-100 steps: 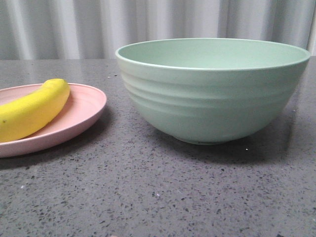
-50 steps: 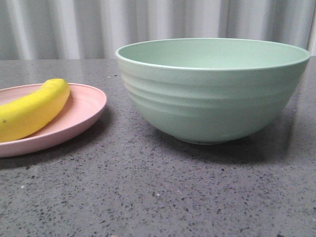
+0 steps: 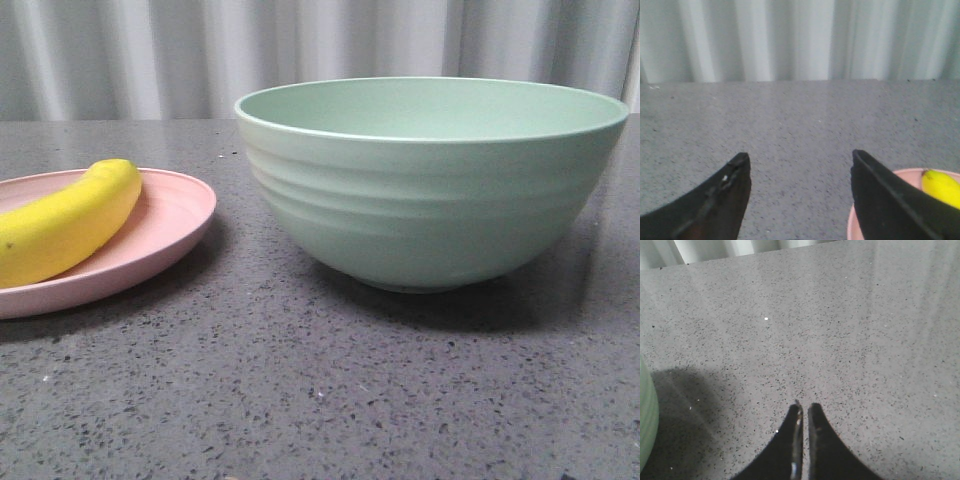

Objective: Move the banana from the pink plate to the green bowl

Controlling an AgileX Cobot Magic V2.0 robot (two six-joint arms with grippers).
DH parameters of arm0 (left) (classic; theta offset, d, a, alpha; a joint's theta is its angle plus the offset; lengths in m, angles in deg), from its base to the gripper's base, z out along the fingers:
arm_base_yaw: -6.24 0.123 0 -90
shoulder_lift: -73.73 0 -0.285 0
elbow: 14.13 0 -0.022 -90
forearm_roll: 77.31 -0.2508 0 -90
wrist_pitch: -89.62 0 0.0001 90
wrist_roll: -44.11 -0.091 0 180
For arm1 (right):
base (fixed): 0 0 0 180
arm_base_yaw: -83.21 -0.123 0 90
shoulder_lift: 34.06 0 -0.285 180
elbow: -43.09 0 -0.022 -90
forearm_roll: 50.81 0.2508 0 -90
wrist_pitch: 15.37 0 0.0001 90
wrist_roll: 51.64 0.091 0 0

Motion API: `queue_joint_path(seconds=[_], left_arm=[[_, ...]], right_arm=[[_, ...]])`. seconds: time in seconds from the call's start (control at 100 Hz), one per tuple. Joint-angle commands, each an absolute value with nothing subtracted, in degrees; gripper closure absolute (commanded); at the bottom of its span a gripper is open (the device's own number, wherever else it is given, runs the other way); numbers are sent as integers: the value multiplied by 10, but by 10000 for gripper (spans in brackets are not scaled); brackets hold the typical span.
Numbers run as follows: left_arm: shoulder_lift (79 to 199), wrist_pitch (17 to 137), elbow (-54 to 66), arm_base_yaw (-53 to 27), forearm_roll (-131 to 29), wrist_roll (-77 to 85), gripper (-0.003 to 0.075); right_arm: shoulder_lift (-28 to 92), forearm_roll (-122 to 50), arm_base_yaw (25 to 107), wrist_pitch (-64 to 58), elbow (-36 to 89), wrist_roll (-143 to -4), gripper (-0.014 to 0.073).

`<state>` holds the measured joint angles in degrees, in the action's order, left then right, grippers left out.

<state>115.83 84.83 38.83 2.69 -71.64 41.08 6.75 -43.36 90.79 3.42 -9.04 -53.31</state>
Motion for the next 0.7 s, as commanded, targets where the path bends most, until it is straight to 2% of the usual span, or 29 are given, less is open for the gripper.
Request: queue_joint_path(seconds=[0.0, 0.46, 0.69], left_arm=[[1186, 821, 329, -3, -712, 418, 310], [1387, 528, 149, -192, -712, 383, 310], [1481, 407, 93, -214, -708, 370, 310]], right_arm=[[72, -432, 910, -13, -70, -535, 657], [72, -432, 910, -13, -70, -535, 657], [72, -432, 910, -11, -70, -535, 657]])
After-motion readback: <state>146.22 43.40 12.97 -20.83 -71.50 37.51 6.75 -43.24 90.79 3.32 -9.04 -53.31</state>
